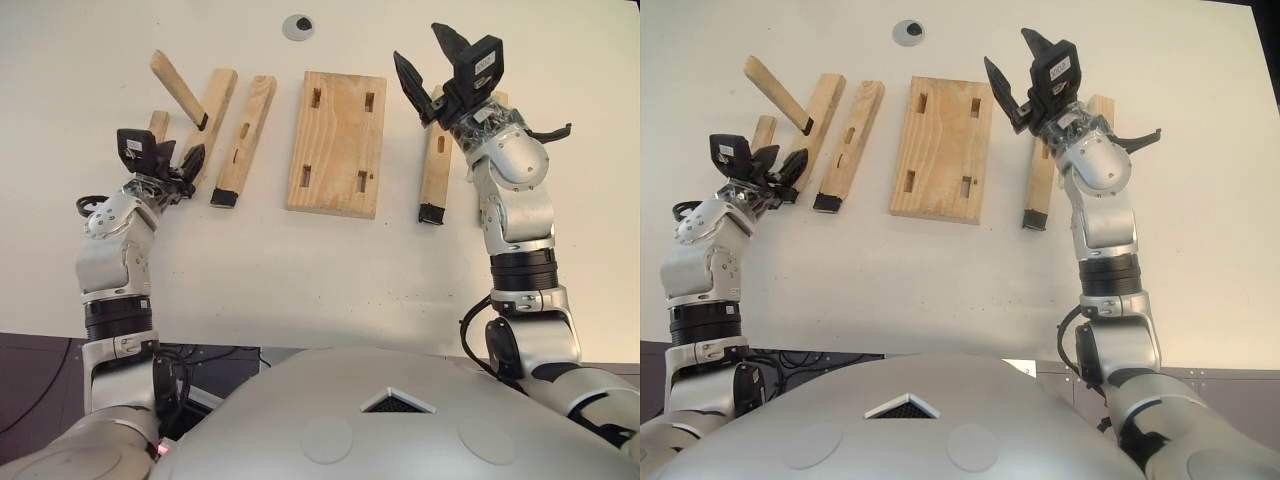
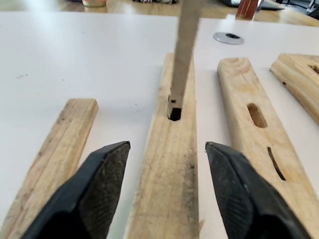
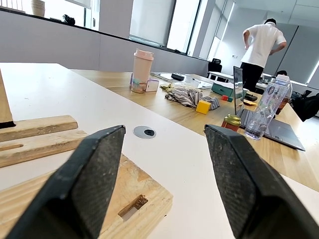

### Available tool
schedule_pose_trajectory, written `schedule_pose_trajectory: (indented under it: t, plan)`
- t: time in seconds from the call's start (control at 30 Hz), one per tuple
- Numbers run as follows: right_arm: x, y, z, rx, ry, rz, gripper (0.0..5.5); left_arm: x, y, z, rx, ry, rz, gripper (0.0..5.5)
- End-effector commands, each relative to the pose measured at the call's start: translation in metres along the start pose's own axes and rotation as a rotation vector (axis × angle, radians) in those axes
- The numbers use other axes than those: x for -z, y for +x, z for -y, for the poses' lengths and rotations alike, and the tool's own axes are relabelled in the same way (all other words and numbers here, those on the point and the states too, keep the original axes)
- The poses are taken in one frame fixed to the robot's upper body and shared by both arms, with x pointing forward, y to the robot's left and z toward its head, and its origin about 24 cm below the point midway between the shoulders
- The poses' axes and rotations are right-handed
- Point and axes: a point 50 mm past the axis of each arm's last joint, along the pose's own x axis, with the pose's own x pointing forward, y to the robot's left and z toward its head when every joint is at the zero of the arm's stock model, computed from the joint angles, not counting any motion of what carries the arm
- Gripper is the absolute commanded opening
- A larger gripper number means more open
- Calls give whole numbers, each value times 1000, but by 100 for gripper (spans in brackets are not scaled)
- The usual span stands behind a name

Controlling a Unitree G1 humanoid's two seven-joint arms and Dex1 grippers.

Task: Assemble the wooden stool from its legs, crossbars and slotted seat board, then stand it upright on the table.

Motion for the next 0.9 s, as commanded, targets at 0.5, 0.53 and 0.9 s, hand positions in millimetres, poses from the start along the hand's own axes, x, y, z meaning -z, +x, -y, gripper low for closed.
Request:
schedule_pose_trajectory:
  t: [0.5,0.53,0.9]
  plan:
    - [0,1,0,-2,0,-10,293,4,-1,-2,-10,63,-139,206]
    - [0,1,0,1,1,-10,293,-1,0,-3,-26,68,-112,205]
    - [-15,11,9,-31,168,42,293,-98,-1,78,512,-437,347,204]
